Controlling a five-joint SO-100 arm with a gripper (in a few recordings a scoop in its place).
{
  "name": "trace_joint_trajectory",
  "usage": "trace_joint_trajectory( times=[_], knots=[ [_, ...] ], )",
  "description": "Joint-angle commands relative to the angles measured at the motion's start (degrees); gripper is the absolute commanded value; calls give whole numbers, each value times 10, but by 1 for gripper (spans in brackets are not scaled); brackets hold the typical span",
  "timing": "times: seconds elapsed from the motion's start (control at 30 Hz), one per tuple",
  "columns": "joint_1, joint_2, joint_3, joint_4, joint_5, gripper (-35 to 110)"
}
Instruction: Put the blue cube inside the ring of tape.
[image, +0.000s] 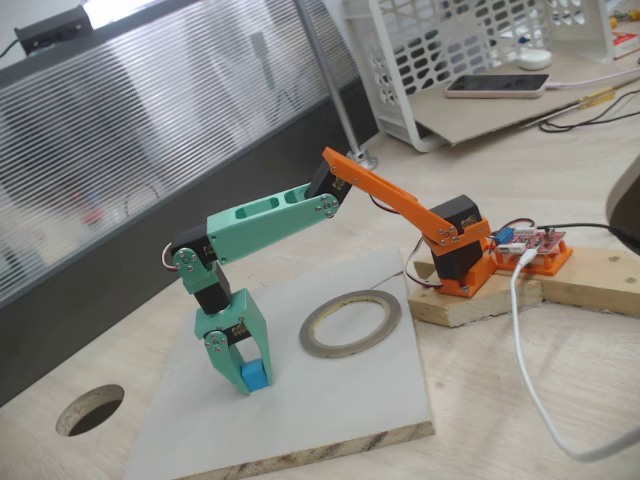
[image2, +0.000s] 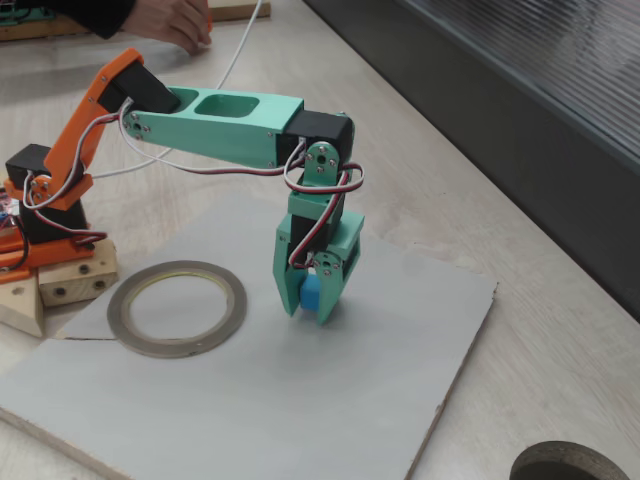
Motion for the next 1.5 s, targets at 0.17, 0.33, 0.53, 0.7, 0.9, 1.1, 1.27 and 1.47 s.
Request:
trace_joint_trajectory(
  times=[0.17, 0.33, 0.53, 0.7, 0.9, 1.1, 1.27, 1.47],
  knots=[
    [2, 35, -4, 2, 6, 13],
    [2, 35, -4, 2, 6, 13],
    [2, 36, -4, 2, 6, 13],
    [2, 36, -4, 3, 6, 13],
    [3, 39, -4, 8, 6, 13],
    [3, 134, 4, 8, 6, 13],
    [3, 179, 4, 9, 6, 13],
    [4, 210, 6, 9, 6, 13]
  ],
)
